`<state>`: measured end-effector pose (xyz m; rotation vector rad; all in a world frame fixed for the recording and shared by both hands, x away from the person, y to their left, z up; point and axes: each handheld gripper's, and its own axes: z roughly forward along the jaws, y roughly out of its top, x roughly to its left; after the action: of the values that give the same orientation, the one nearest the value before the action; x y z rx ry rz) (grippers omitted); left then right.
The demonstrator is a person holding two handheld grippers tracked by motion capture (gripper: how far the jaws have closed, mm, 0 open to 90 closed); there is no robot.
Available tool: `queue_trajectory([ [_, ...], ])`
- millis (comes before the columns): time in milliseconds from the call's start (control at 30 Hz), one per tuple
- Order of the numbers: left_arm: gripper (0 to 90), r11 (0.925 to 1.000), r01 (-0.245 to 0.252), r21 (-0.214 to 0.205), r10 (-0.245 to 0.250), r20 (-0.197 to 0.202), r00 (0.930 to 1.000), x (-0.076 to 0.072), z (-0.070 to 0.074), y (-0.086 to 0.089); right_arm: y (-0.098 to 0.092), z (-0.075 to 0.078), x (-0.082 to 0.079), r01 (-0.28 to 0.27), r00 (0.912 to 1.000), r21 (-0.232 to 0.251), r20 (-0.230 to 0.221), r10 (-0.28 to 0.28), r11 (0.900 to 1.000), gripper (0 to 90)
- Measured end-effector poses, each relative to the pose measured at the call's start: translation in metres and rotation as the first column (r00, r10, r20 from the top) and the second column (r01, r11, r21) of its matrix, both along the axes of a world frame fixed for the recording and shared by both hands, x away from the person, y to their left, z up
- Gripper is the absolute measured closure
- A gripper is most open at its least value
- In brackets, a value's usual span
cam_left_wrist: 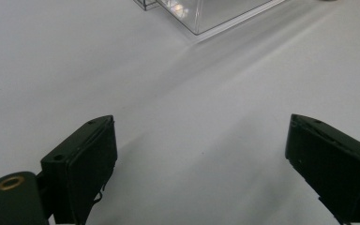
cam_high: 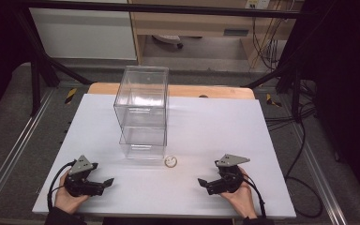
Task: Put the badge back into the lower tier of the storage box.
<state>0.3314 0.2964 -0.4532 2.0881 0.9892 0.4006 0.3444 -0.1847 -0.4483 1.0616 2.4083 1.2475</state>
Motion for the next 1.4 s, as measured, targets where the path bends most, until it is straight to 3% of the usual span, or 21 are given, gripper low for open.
queue_trajectory([
  [433, 8.9, 1.0, 0.0, 0.002, 0.0, 0.002, 1.0, 0.0, 0.0, 0.0, 0.023, 0.005, 0.004, -0.037, 0.9993, -0.004, 0.004, 0.037, 0.9993, 1.9],
  [1400, 8.8, 1.0, -0.005, -0.001, 0.005, 0.002, 1.0, 0.0, 0.001, 0.001, 0.066, 0.01, 0.019, -0.058, 0.9982, -0.039, 0.01, 0.059, 0.9975, 2.6],
])
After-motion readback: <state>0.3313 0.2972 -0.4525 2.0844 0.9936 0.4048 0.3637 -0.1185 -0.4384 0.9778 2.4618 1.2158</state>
